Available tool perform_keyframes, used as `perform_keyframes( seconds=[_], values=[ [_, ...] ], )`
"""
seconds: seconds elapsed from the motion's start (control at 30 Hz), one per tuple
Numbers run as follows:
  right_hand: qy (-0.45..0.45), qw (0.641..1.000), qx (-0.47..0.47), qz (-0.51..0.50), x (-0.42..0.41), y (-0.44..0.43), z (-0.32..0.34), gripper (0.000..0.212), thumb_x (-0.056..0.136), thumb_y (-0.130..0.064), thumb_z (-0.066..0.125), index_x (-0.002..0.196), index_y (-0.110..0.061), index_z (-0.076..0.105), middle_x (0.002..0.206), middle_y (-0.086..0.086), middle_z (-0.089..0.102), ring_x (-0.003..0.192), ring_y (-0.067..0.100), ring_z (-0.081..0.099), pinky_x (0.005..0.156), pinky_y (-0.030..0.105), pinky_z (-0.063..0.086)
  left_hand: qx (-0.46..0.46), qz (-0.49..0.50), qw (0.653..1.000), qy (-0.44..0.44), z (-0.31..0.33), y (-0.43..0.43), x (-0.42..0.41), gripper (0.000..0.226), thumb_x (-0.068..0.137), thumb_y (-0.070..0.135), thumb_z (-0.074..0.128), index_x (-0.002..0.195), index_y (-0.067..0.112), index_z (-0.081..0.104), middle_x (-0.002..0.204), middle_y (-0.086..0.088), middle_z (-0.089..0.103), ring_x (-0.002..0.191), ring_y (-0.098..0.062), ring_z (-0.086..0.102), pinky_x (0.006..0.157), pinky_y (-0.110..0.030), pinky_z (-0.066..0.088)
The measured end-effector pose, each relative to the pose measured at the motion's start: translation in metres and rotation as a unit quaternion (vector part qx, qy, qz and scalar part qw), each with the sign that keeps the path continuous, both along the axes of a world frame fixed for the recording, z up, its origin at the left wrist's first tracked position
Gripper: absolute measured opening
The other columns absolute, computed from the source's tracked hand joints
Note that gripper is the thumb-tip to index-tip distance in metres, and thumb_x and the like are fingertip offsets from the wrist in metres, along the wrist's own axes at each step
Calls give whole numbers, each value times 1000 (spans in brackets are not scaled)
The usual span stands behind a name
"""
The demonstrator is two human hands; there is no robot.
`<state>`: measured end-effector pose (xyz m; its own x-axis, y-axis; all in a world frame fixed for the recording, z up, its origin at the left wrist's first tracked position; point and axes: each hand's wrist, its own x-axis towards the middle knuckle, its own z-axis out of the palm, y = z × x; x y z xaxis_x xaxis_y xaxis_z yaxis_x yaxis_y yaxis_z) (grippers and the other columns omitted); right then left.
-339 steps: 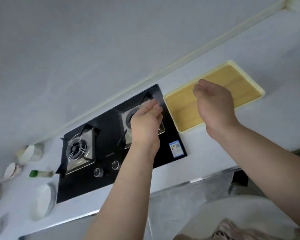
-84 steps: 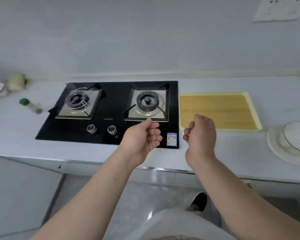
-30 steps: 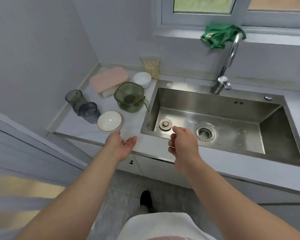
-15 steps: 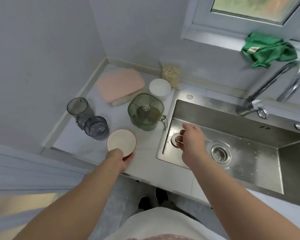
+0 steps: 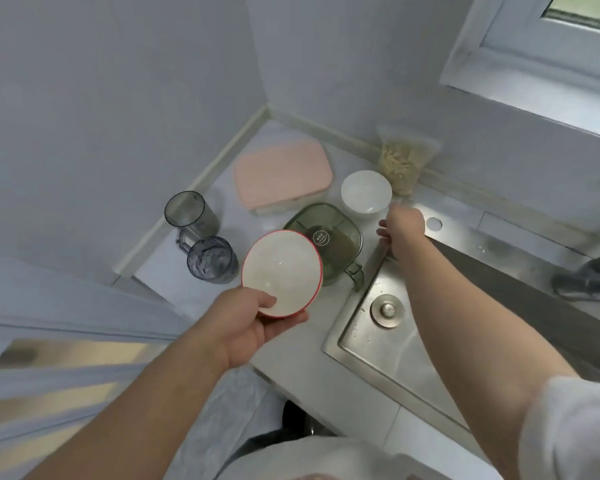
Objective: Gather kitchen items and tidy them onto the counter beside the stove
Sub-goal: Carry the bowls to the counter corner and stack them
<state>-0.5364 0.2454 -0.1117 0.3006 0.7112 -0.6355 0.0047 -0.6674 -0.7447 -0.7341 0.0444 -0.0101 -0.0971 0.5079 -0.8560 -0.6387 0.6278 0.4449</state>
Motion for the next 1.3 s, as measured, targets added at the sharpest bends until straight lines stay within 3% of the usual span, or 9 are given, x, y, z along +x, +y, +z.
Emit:
perform_keyframes(
  seconds=[0.17,0.33,0.4,0.57,0.7,0.8,0.93,1.13,1.3],
  values=[
    [16,995,-34,87,-12,30,-36,24,99,-21,43,107,-2,54,72,14,61,56,25,61,54,31,52,21,-31,998,40,19,24,8,25,95,-14,35,104,5,50,107,-25,64,78,-43,71,57,-41,62],
    [12,996,-1,87,-8,37,-48,40,96,-8,36,135,0,41,88,24,62,50,25,60,34,26,49,40,-46,996,68,16,31,15,35,92,-17,36,110,9,52,106,-21,65,73,-40,73,63,-45,63],
    [6,996,21,86,-3,30,-41,41,95,-7,34,134,2,43,97,27,63,43,21,60,35,24,48,44,-54,994,80,17,31,16,34,91,-16,36,107,9,52,105,-21,65,73,-38,72,64,-45,62],
    [-35,992,103,69,15,-13,4,39,93,-11,33,130,-8,47,84,16,65,53,21,60,49,27,51,71,-78,989,106,26,27,16,29,92,-13,36,105,8,51,96,-20,67,64,-34,72,55,-37,62],
    [-67,985,157,25,41,-62,50,35,91,-12,37,122,-16,53,99,14,64,60,18,61,42,19,45,106,-124,977,134,39,27,18,27,93,-9,36,102,10,53,73,-17,72,57,-31,71,47,-28,58],
    [-50,980,190,-15,54,-100,82,32,91,-11,38,114,-16,59,97,10,63,70,23,59,40,17,43,145,-171,960,168,46,29,23,27,92,-6,35,98,12,53,63,-13,71,53,-26,70,46,-26,56],
    [-53,968,237,-68,67,-159,126,28,90,-8,40,105,-11,62,82,13,61,62,22,54,41,23,44,207,-242,931,179,60,27,41,29,90,-7,35,98,15,51,63,-15,69,47,-24,66,43,-27,56],
    [-63,934,292,-198,71,-270,169,23,87,-7,41,97,-12,61,61,9,62,53,22,52,49,32,42,262,-388,872,143,60,6,68,42,88,-3,38,128,6,46,80,-21,59,46,-24,60,46,-29,52],
    [-110,894,296,-317,72,-384,196,33,88,-5,40,115,-15,56,79,14,63,50,15,55,44,29,42,283,-493,817,90,58,-46,111,27,91,8,42,117,5,48,65,-13,51,39,-19,48,48,-27,36]
  ],
)
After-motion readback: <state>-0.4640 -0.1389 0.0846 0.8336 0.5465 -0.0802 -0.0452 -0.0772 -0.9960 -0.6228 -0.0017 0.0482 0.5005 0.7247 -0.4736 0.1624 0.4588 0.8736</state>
